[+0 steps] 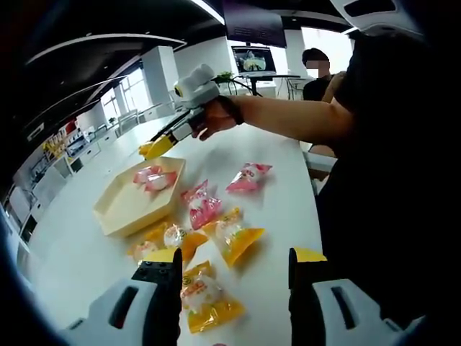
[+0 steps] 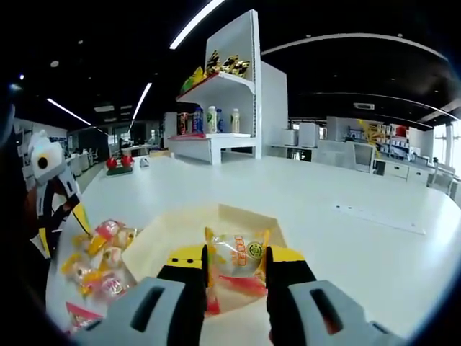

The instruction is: Pick up the marshmallows scattered on the table and place them into the bowl on the table

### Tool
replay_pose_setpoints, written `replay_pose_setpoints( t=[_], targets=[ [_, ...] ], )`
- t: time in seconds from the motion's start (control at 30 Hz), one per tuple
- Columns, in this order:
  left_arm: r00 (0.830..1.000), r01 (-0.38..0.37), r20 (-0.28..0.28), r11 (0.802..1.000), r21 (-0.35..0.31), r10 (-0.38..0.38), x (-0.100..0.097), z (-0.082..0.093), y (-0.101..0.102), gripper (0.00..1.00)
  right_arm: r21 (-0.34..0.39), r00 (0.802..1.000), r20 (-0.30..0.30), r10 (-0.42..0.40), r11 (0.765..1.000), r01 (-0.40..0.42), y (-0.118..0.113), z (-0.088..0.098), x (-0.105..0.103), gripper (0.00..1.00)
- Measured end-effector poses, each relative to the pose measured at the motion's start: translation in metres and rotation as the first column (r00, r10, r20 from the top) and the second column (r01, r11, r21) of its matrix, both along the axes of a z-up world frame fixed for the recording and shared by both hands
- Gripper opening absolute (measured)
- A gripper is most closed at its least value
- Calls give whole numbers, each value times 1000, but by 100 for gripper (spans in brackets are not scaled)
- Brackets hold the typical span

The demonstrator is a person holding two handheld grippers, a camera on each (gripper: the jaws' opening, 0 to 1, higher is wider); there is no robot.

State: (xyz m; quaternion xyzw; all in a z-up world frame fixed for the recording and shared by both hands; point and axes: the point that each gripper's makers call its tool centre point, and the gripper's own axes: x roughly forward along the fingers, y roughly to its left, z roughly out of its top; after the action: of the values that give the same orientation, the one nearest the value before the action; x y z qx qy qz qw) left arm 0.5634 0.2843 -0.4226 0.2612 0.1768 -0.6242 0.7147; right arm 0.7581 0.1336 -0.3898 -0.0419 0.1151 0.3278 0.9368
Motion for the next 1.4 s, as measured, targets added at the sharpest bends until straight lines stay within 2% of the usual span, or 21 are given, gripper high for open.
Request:
replay_pose_setpoints(
  t=[0.13,0.2,0.23,0.3,0.33,0.37,0.47,0.93,1.07,1.3,1.4],
  targets=[
    [1000,1,2,1000,2,-1,0,0,0,59,-5,1000,1,5,1000,-5,2,0,-1,32],
    [1000,0,2,1000,1,0,0,1,0,59,-1,1000,10,10,1000,-10,4,2,-2,35],
    [1000,0,3,1000,0,0,0,1,0,59,-3,999,46,21,1000,-21,6,6,-1,43],
    [1000,3,5,1000,0,-3,0,2,-1,59,16,998,45,33,999,-34,10,9,-1,75],
    [1000,3,5,1000,0,-3,0,2,-1,59,17,998,45,36,999,-37,10,9,-1,85],
    [1000,3,6,1000,0,-3,0,2,-1,59,15,998,51,37,999,-38,10,10,-1,90],
    [1000,2,8,1000,-1,-2,0,3,-1,59,-7,998,55,30,1000,-30,7,8,0,86],
    [1000,1,14,1000,-8,-1,0,4,-1,59,6,1000,31,-3,1000,2,2,3,-1,85],
    [1000,1,17,1000,-3,-1,1,5,-1,59,9,1000,18,13,1000,-13,6,1,-4,85],
    [1000,2,20,1000,-2,-2,-1,7,0,59,11,1000,22,13,1000,-13,5,5,-8,85],
    [1000,-1,20,1000,6,1,-1,7,1,59,35,1000,22,17,999,-17,5,12,-11,84]
  ],
)
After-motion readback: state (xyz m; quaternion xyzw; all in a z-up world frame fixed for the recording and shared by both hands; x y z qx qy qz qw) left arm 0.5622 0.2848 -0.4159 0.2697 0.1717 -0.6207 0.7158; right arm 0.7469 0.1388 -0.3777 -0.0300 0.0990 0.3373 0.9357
